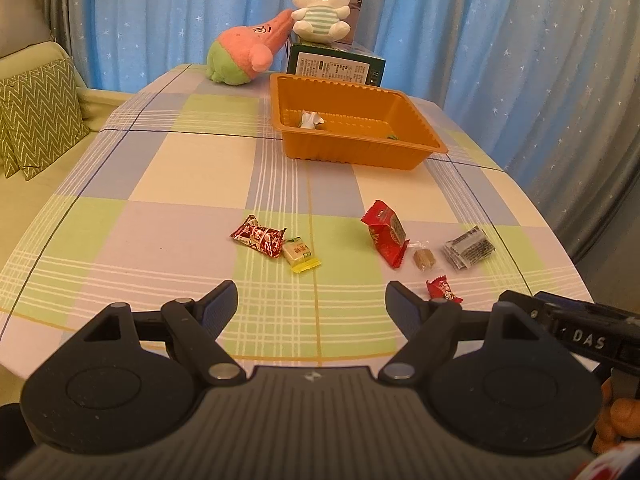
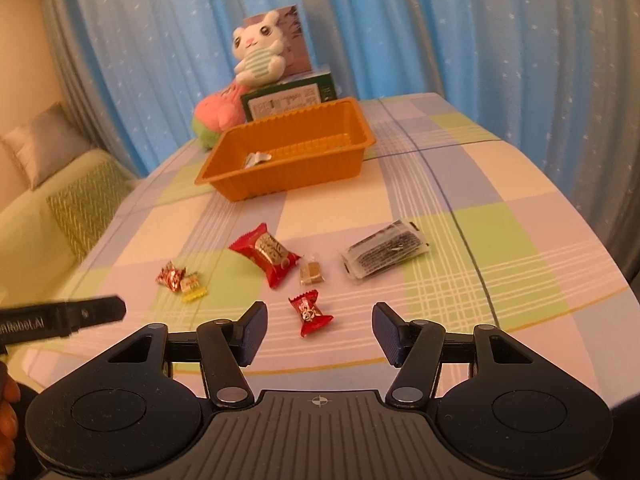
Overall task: Organize snacks
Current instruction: 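Grasp the yellow candy with the left tool while the right tool grasps a small red candy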
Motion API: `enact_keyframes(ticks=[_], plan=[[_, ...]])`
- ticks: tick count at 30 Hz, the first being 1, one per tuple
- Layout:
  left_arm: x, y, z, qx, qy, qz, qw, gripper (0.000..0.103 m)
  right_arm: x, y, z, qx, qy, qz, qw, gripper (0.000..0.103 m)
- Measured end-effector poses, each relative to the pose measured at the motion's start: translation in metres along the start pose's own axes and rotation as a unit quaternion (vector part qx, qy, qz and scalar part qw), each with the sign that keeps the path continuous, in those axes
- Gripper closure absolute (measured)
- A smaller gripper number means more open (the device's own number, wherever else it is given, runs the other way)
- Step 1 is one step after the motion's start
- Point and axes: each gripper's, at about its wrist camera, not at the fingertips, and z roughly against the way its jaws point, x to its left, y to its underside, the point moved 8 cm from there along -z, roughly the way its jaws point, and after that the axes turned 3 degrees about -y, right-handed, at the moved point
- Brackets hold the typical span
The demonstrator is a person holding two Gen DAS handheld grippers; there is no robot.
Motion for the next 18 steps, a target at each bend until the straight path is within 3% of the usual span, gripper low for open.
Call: enact_keyframes(ticks=[8, 11, 18], plan=[[0.001, 0.000, -0.028, 0.015, -0.001, 0.006, 0.9999, 0.025, 0.006, 0.005, -0.040, 0.020, -0.008, 0.062, 0.998, 0.045], [0.002, 0.001, -0.041, 0.023, -0.002, 0.007, 0.9997, 0.026, 0.007, 0.008, -0.057, 0.032, -0.006, 0.083, 0.996, 0.059], [0.002, 0.003, -0.065, 0.038, -0.001, 0.011, 0.9992, 0.026, 0.010, 0.009, -0.088, 0.055, -0.008, 0.123, 0.991, 0.067]])
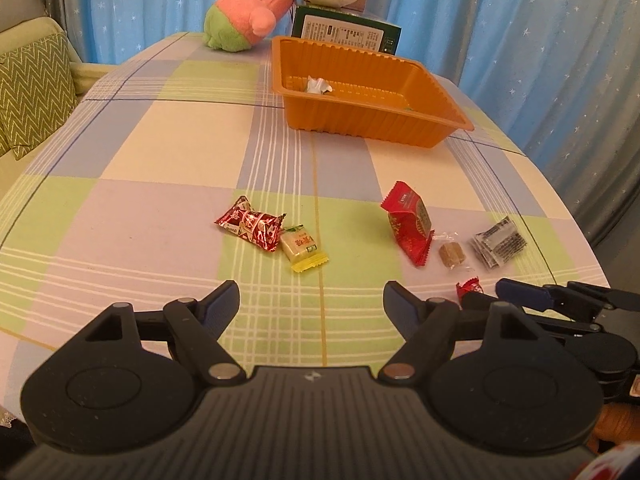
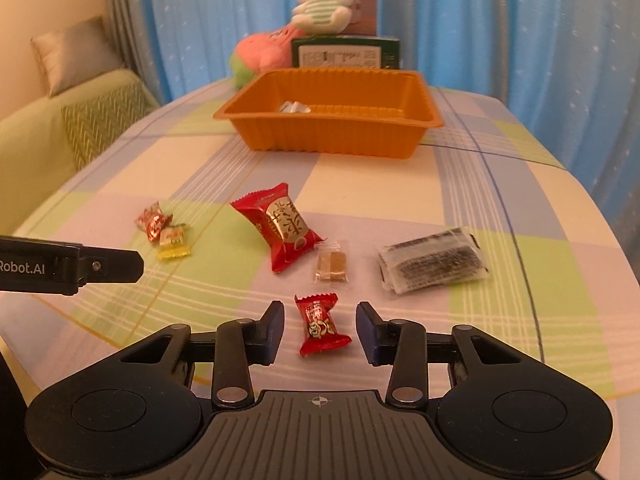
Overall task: Organize snacks
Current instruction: 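Grasp the yellow candy with the left tool while the right tool grasps a small red candy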
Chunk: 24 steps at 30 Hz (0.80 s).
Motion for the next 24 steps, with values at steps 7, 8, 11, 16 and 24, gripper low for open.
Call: enact_keyframes(ticks=[7, 8, 11, 16, 24], plan=[[-0.002, -0.002, -0.014, 0.006, 0.005, 0.000, 1.0000, 0.030, 0.001, 0.005, -0.013, 0.018, 0.005, 0.011, 1.000, 0.085], [-0.002, -0.002, -0.016, 0.006, 0.005, 0.000, 1.0000, 0.030, 0.000, 0.004, -0.013, 0.017, 0.004, 0.006, 1.000, 0.086], [-0.001, -0.005, -0.020, 0.004, 0.003, 0.000, 1.0000, 0.035, -0.001, 0.002, -0.009, 0.007, 0.006, -0.005, 1.000, 0.087], [0.000, -0.013, -0.032, -0.004, 0.001, 0.010, 0.9999, 0.040, -0.002, -0.004, -0.003, -0.005, 0.000, -0.023, 1.000, 0.087], [-0.001, -0.022, -0.055, -0.015, 0.015, 0.030, 0.9993, 0.053, -0.009, -0.003, -0.002, -0.005, 0.005, -0.042, 0.999, 0.087]])
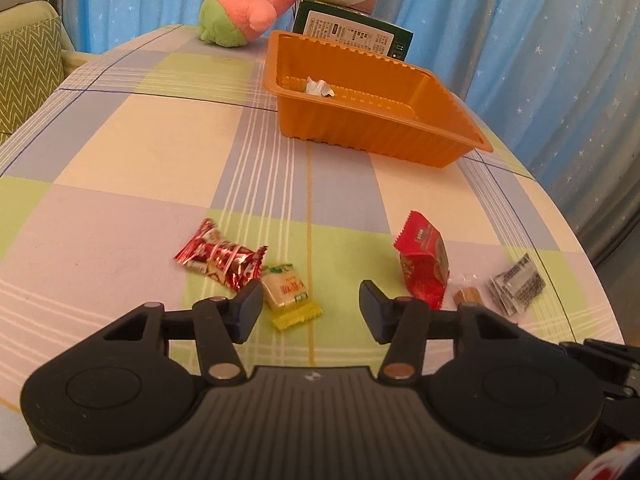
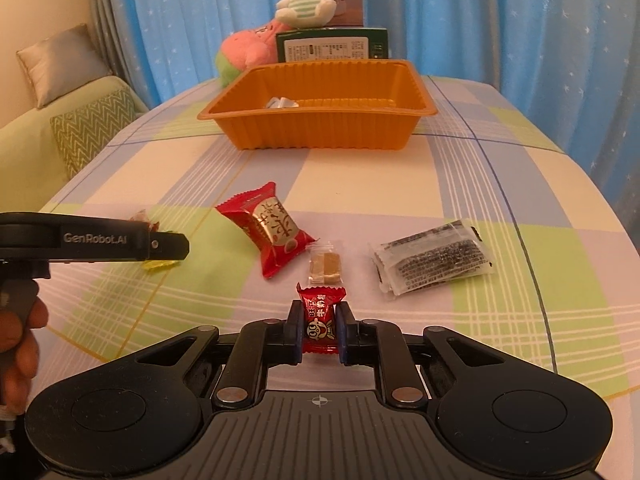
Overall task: Organize snacks
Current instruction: 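Grasp the yellow candy with the left tool while the right tool grasps a small red candy, then carry both candies over the orange tray and open both tools to drop them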
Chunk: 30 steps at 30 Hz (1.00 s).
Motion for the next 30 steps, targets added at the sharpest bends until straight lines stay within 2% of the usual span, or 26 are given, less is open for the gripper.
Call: enact_keyframes(ticks=[4, 8, 10, 12, 17, 30], plan=[[-0.001, -0.003, -0.009, -0.003, -0.004, -0.004, 1.0000, 0.060, -0.004, -0.001, -0.001, -0.001, 0.000, -0.007, 1.000, 0.087], [-0.006, -0.004, -0.013, -0.005, -0.018, -0.032, 0.9993, 0.069, -0.006, -0.002, -0.002, -0.003, 0.002, -0.012, 1.000, 0.087], [-0.008, -0.002, -0.013, -0.007, -0.027, -0.050, 0.9984, 0.079, -0.007, -0.003, -0.002, -0.004, 0.002, -0.015, 1.000, 0.087], [-0.010, 0.001, -0.012, -0.009, -0.038, -0.066, 0.9971, 0.083, -0.008, -0.003, -0.001, -0.005, 0.002, -0.019, 1.000, 0.087], [-0.014, 0.006, -0.006, -0.005, -0.046, -0.078, 0.9958, 0.084, -0.008, -0.005, 0.004, -0.013, 0.003, -0.023, 1.000, 0.087], [-0.033, 0.017, 0.038, -0.006, -0.028, -0.075, 0.9968, 0.084, -0.005, -0.017, 0.031, -0.040, -0.009, -0.047, 0.998, 0.087]])
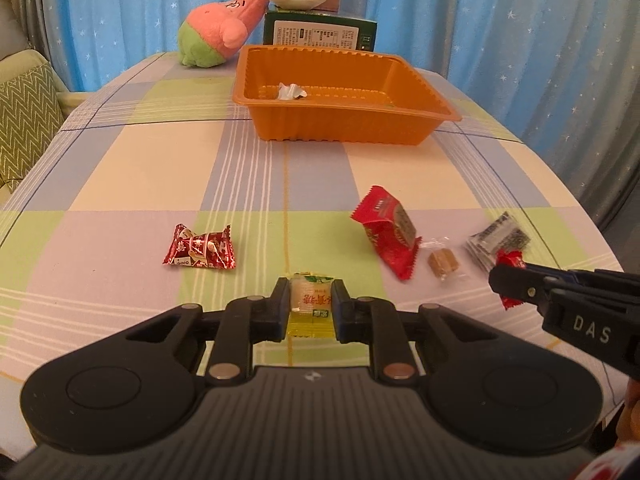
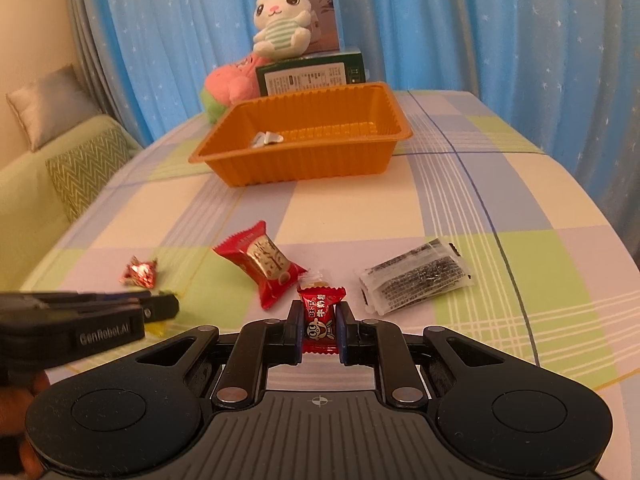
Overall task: Organize snacks
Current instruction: 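Carry both candies over the orange tray and open both tools to drop them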
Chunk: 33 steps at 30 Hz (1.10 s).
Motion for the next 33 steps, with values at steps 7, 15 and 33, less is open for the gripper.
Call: enact_keyframes(ticks=[7, 15, 33], plan=[[-0.008, 0.001, 0.024, -0.008, 0.009, -0.001, 0.9999, 0.084, -0.001, -0.008, 0.020, -0.014, 0.002, -0.020, 1.000, 0.087], [-0.016, 0.001, 0.043, -0.017, 0.019, -0.002, 0.9997, 0.084, 0.000, -0.009, 0.038, -0.018, 0.007, -0.025, 0.999, 0.087], [-0.028, -0.005, 0.065, -0.034, 0.035, -0.011, 0.9988, 0.084, -0.007, -0.004, 0.053, 0.001, 0.015, -0.052, 0.999, 0.087]])
